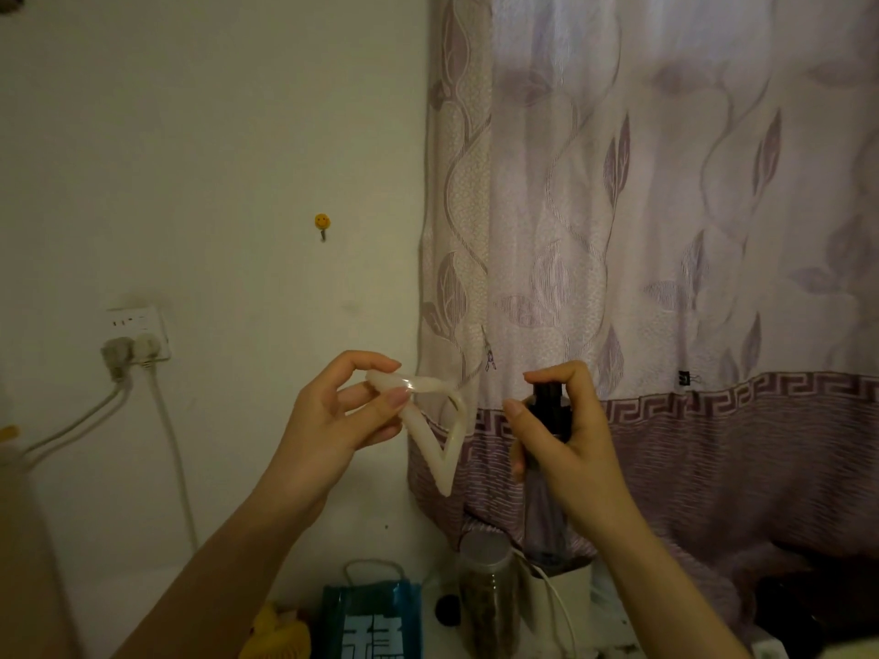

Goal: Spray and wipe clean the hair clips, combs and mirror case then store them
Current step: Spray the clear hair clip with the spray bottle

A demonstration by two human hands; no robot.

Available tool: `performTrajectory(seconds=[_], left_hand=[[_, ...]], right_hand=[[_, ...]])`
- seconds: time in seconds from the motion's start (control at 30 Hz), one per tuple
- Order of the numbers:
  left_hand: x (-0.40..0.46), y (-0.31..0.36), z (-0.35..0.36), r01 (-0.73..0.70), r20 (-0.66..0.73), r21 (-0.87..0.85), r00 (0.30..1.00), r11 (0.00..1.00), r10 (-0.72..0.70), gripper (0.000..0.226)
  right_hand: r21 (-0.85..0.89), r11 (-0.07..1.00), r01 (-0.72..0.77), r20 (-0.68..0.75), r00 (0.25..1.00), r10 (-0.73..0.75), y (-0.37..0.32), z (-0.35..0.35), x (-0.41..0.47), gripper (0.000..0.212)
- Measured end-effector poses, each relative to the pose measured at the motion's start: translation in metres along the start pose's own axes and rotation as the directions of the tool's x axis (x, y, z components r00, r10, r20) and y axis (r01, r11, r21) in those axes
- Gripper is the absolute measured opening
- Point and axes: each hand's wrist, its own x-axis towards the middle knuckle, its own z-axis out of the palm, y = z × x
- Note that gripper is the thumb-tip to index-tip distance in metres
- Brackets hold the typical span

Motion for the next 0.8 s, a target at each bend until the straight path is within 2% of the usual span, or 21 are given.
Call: performTrajectory(seconds=[0.1, 0.27, 0.4, 0.63, 0.8], left_hand=[[0.0, -0.001, 0.0, 0.01, -0.007, -0.025, 1.0, 1.0, -0.01, 0.033], [-0.003, -0.006, 0.0, 0.043, -0.018, -0.061, 0.999, 0.997, -0.044, 0.036], [-0.009, -0.013, 0.003, 0.072, -0.009, -0.03, 0.997, 0.997, -0.072, 0.038], [-0.029, -0.029, 0.005, 0.151, 0.014, 0.024, 0.988, 0.988, -0.151, 0.04], [-0.045, -0.041, 0.001, 0.186, 0.005, 0.068, 0.982, 0.98, -0.186, 0.034]], right_hand=[[0.026, 0.999, -0.023, -0.026, 0.999, 0.024, 0.001, -0.002, -0.002, 0.028], [0.089, 0.99, -0.107, -0.013, 0.994, 0.108, 0.006, -0.002, -0.006, 0.06], [0.055, 0.991, -0.119, 0.028, 0.993, 0.118, 0.008, 0.002, -0.009, 0.076], [0.094, 0.969, -0.228, 0.143, 0.966, 0.214, 0.013, 0.01, -0.024, 0.081], [0.045, 0.962, -0.27, 0.185, 0.948, 0.257, 0.023, 0.018, -0.042, 0.078]])
